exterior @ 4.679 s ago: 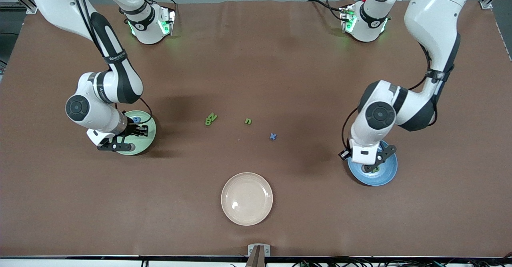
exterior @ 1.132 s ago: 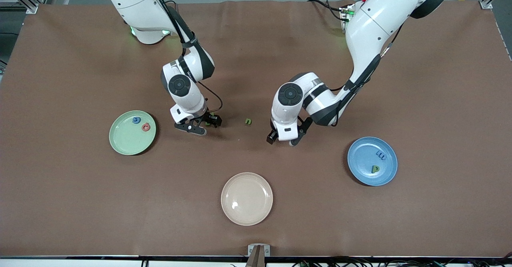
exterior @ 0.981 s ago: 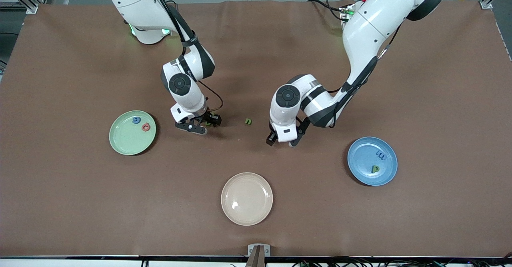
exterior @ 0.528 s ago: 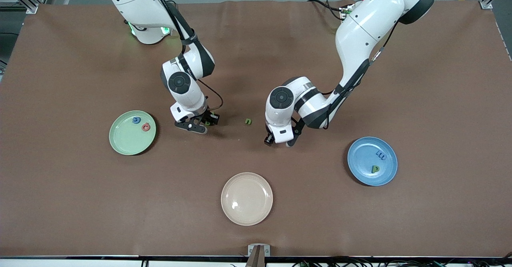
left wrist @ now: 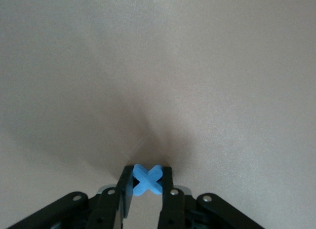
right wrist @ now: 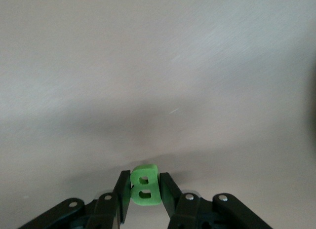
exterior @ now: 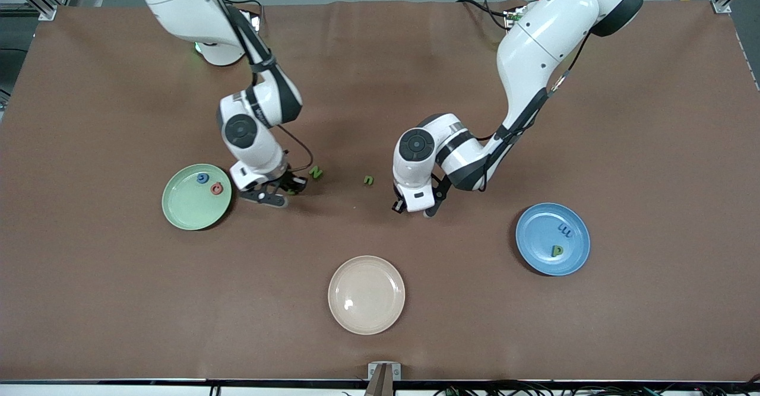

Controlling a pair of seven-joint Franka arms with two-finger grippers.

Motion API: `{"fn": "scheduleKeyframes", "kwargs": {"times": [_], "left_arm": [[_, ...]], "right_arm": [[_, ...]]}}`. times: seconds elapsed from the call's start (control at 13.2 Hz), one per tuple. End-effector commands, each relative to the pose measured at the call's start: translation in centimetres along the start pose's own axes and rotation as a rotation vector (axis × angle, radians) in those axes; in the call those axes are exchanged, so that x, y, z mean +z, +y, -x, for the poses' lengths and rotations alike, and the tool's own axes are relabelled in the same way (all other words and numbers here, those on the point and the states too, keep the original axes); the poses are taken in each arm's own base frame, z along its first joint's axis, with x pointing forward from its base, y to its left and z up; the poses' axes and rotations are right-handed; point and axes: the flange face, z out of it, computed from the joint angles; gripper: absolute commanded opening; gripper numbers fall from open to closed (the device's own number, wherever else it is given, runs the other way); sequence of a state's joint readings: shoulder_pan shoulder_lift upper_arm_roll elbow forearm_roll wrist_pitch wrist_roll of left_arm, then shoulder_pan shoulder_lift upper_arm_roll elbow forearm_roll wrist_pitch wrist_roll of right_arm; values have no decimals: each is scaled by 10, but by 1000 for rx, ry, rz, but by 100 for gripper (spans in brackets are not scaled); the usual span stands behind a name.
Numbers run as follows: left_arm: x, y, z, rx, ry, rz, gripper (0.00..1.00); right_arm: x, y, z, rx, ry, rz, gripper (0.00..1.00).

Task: Sort upper and lower case letters into plates
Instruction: 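Drop the x on the blue plate while the right gripper drops B on green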

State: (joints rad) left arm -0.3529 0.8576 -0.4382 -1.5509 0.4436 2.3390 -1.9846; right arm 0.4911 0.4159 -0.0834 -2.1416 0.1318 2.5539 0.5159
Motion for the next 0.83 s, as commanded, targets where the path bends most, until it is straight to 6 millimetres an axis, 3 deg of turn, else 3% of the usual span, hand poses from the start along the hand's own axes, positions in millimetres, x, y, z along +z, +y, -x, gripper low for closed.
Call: {"fn": "scheduleKeyframes", "kwargs": {"times": [0.0,0.15,0.45,0.68,0.75], "left_arm": [[-12,8,-7,53,21,31,3],[-36,16,-29,48,36,57,1],[-90,17,-108,117,63,37,1],[-117,-4,-168,243,49,13,1],[-118,-14,-191,307,49,-12,1]], "right_arm": [[-41,62,-26,-72,-37,-9,0],[-53,120,-49,-140,-54,-14,0],[-51,224,-79,-252,-55,-30,0],[-46,255,-84,-268,-53,-34,1],[-40,259,-85,-272,-52,-33,1]]}}
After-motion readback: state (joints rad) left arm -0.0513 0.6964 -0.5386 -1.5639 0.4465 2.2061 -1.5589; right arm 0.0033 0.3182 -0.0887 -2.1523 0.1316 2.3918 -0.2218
